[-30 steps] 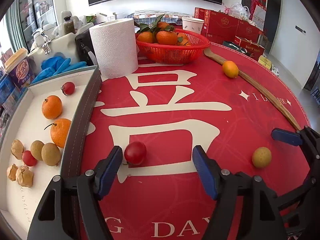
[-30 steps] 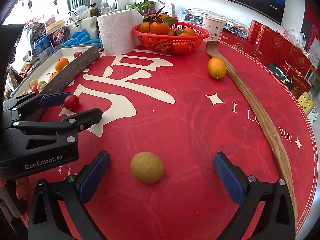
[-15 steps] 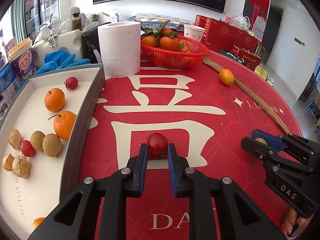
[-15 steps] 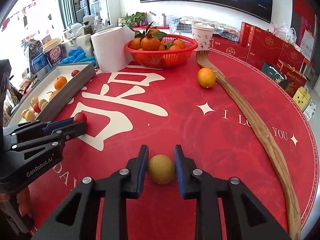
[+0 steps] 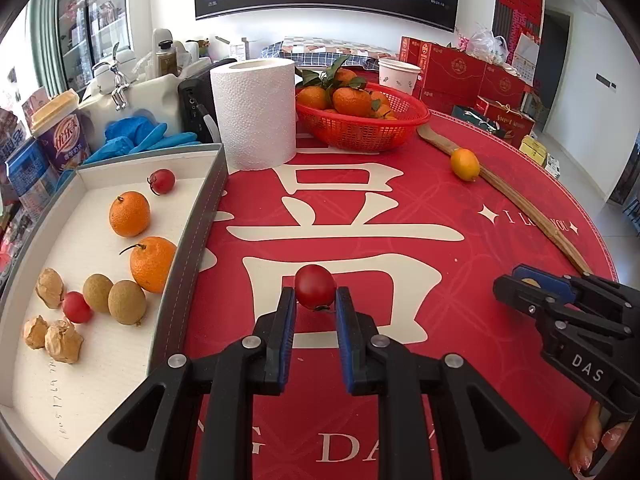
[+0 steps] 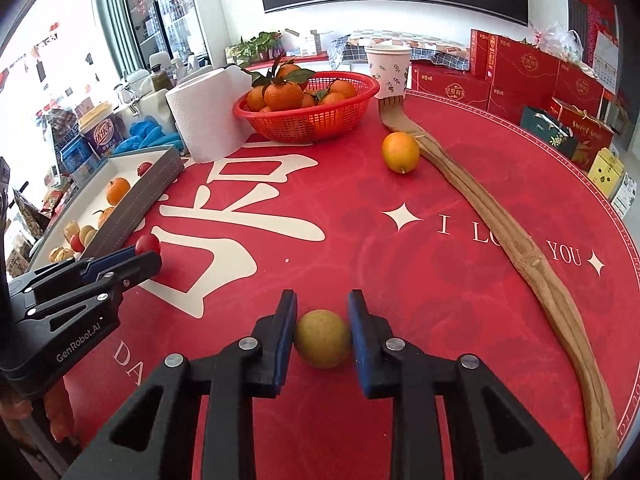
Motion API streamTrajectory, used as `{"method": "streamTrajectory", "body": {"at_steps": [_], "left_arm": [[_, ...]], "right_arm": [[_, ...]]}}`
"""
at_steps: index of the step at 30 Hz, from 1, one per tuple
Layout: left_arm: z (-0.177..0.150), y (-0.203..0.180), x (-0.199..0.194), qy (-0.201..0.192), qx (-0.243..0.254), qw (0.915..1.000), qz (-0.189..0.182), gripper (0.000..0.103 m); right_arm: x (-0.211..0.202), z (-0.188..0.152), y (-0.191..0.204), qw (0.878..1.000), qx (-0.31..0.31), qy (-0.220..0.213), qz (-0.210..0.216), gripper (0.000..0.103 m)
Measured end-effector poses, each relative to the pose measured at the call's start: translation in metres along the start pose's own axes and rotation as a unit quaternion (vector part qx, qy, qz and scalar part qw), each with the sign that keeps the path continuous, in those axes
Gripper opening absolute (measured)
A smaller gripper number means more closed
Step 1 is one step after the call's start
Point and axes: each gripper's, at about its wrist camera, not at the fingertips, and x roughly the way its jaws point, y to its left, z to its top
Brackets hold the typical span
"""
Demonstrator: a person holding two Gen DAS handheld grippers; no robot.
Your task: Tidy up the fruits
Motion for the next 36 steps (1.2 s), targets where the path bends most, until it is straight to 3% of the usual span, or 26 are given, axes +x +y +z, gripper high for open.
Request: {"method": "streamTrajectory", "body": {"at_steps": [36], "left_arm": [[0.005,0.014,-0.021,-0.032,-0.015,0.9993,-0.010,0.021]], "right_arm": [[0.008,0.007,0.011,1.000,0.013,-0.004,0.023,0.028]]}}
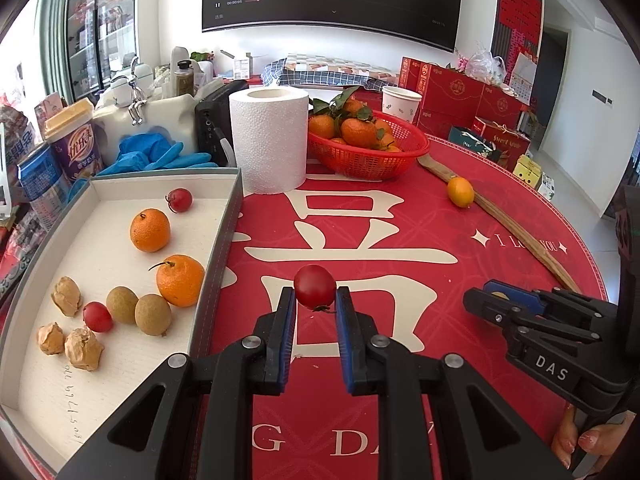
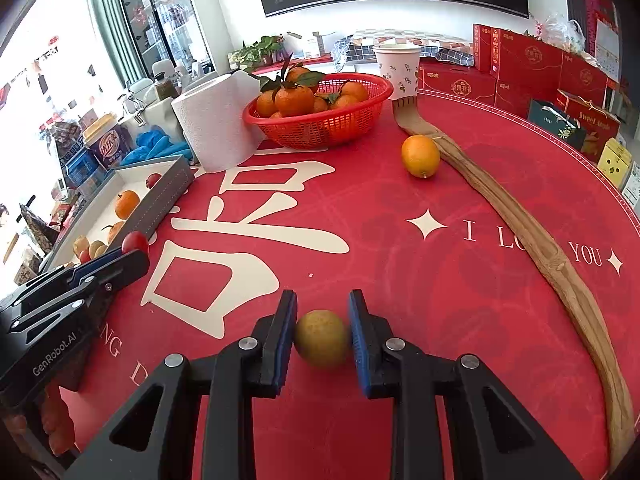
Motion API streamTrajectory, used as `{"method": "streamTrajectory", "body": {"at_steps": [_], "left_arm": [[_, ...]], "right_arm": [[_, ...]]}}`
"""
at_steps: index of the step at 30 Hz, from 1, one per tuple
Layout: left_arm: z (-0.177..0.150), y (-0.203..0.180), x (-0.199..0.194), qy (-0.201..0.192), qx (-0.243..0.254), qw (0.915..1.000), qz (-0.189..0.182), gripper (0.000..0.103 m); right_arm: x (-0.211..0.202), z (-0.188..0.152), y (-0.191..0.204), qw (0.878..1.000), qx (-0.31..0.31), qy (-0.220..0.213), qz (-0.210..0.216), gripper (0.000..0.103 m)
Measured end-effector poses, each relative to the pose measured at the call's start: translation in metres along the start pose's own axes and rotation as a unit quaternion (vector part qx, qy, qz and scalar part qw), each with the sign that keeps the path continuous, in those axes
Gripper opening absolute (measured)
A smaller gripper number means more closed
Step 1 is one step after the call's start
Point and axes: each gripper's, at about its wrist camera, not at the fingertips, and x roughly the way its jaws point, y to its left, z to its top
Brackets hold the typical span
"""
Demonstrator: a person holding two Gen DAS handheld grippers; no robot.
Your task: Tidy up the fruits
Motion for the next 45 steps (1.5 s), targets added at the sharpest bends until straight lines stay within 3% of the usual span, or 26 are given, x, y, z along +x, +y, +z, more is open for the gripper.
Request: {"method": "streamTrajectory", "body": {"at_steps": [18,27,32,37,45], "left_arm": [[0.000,0.014,-0.003,-0.003,-0.016,0.9999,0.004,0.021],[0.007,0.034,-0.022,-0.030,-0.038,0.9988,-0.001,0.021],[0.011,0.060,-0.031,-0.041,-0.063,0.9971,0.013,0.021],[0.008,0.093,-0.041,-0.059,-0.087,0.9929,0.055,0.021],[-0.005,0.141,-0.038,-0.039,-0.134,0.9865,0.085,0.021]], "right_arm": [[0.008,0.002,0.011,1.000,-0.005,0.006,0.004,0.028],[0.008,0.007,0.018,1.000,-0.009,0.010,0.011,0.028],[0.011,0.017,0.046,0.999,-0.033,0.022,0.024,0.028],[0.012,0.035,0.088,0.996,-0.069,0.027,0.047,0.028],[0.034,0.056,0.159,0.987,-0.118,0.057,0.093,0.028]]}}
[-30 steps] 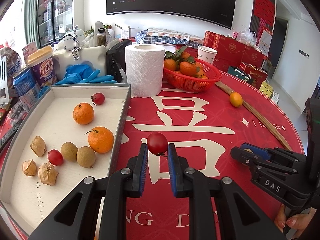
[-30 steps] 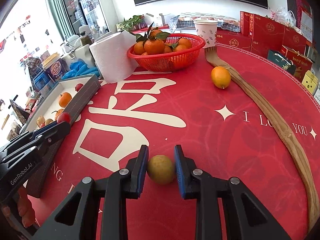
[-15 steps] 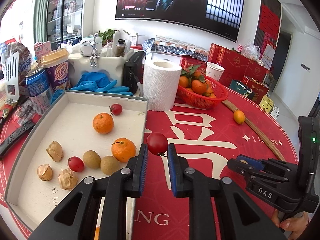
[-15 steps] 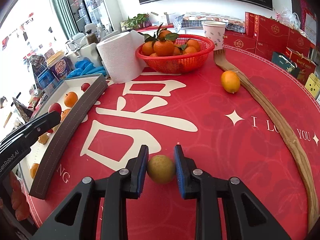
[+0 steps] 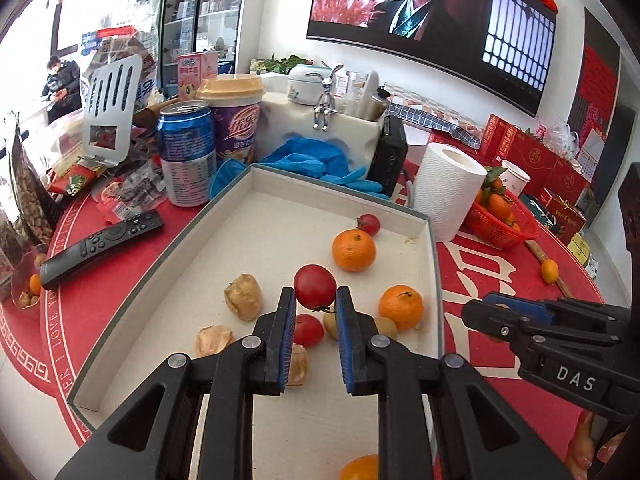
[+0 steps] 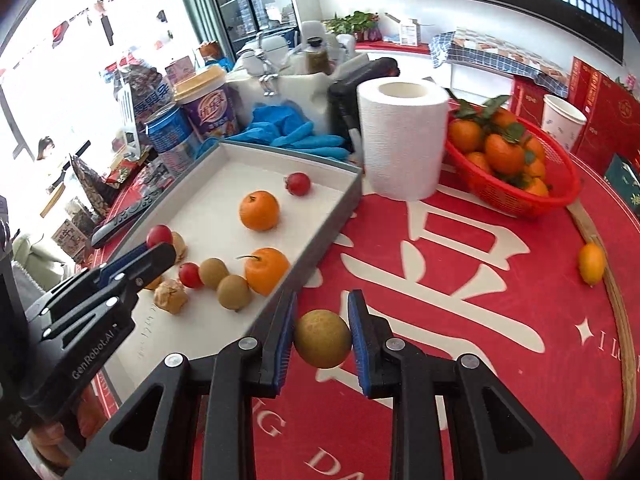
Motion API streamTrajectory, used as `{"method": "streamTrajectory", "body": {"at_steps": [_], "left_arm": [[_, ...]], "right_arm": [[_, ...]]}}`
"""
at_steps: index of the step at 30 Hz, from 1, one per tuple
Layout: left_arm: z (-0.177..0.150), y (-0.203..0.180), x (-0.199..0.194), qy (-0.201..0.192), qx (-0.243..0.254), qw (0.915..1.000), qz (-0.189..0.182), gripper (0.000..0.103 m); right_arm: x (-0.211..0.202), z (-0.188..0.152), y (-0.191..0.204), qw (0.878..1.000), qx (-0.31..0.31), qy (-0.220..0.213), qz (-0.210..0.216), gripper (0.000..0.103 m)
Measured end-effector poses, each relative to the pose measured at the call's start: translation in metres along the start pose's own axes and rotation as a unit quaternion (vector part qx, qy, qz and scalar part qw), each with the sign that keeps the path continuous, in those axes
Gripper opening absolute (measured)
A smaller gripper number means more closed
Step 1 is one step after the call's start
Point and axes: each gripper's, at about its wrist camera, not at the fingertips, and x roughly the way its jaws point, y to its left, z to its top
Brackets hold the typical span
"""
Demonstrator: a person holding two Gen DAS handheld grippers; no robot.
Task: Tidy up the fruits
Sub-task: 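Carry the cherry tomato and yellow-brown fruit into the white tray and open both tools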
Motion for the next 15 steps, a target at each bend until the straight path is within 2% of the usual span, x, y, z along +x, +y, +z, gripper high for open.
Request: {"method": "streamTrajectory", "body": {"at_steps": [7,15], "left_arm": [[-0.002,0.018,0.004,0.010,-0.013,0.9997,0.017,0.021],[-0.005,0.024,0.010,0.024,-0.017,0.9994,0.021,0.021]], "right_arm": [[0.021,0.018,0.036,0.999,-0.031,0.021,0.018,0.028],[0.032,0.025,0.052,0.998,-0.049,0.030,0.017,0.027]]}}
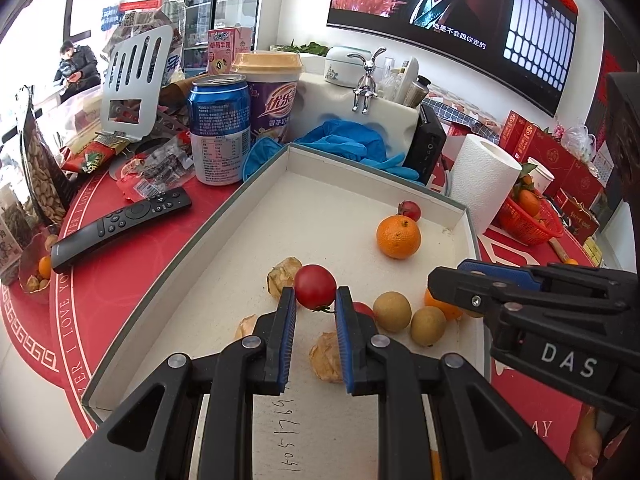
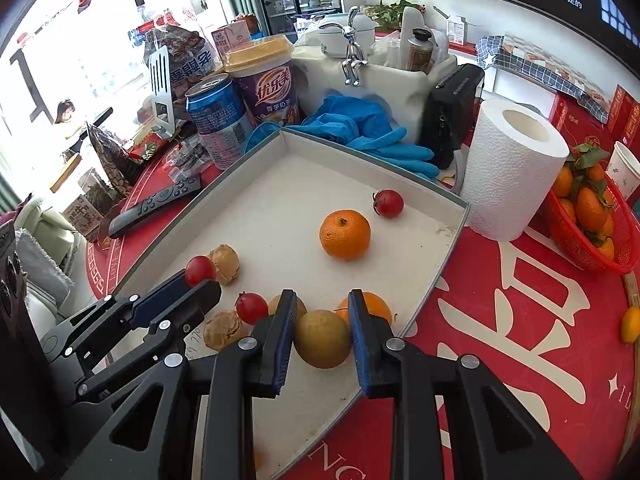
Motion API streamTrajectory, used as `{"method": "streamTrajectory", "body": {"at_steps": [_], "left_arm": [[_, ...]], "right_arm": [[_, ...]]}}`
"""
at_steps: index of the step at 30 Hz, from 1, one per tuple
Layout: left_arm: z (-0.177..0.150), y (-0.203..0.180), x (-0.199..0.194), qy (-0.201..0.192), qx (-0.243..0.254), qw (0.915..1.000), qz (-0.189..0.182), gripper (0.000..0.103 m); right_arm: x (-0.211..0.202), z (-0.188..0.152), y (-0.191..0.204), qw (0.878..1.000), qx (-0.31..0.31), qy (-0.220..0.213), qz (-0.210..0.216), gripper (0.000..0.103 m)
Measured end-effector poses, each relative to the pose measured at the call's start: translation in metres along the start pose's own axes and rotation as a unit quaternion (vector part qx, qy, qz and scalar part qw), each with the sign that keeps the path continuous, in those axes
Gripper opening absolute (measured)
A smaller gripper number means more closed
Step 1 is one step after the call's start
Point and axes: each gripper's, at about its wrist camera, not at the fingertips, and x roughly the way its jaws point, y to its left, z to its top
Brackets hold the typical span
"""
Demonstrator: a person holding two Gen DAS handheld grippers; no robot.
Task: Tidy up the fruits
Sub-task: 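Carry the cherry tomato and yellow-brown fruit into the white tray and open both tools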
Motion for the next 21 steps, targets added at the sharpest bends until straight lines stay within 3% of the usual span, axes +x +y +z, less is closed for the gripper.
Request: {"method": "streamTrajectory", "body": {"at_steps": [6,8,10,12,15,16,21], "left_arm": [[-0.002,-0.002,0.006,0.014,0.002,0.9999,-0.001,0.023],[-0.002,-0.003,0.008,0.021,0.003,0.9998,-0.003,0.028],[-0.003,-0.005,0.009,0.023,0.005,0.9997,-0.004,0.063],[-0.003,-0.006,0.006,0.015,0.006,0.9998,-0.007,0.084],[-0.002,-0.010,0.003,0.007,0.019,0.9996,0.020,0.086],[-0.002,-0.010,0.004,0.010,0.021,0.9995,0.022,0.088],[-0.003,-0.016,0.005,0.018,0.035,0.9986,0.035,0.103]], "right_arm": [[0.006,0.002,0.005,1.000,-0.012,0.006,-0.013,0.028],[0.008,0.003,0.006,1.000,-0.016,0.009,-0.017,0.028],[0.010,0.004,0.006,1.000,-0.017,0.013,-0.016,0.028],[0.009,0.005,0.006,1.000,-0.016,0.016,-0.019,0.029],[0.002,0.007,0.004,0.999,-0.015,-0.004,-0.047,0.086],[-0.002,0.007,0.003,0.999,-0.016,-0.010,-0.045,0.098],[-0.010,0.011,0.000,0.999,-0.011,-0.001,-0.043,0.102]]}}
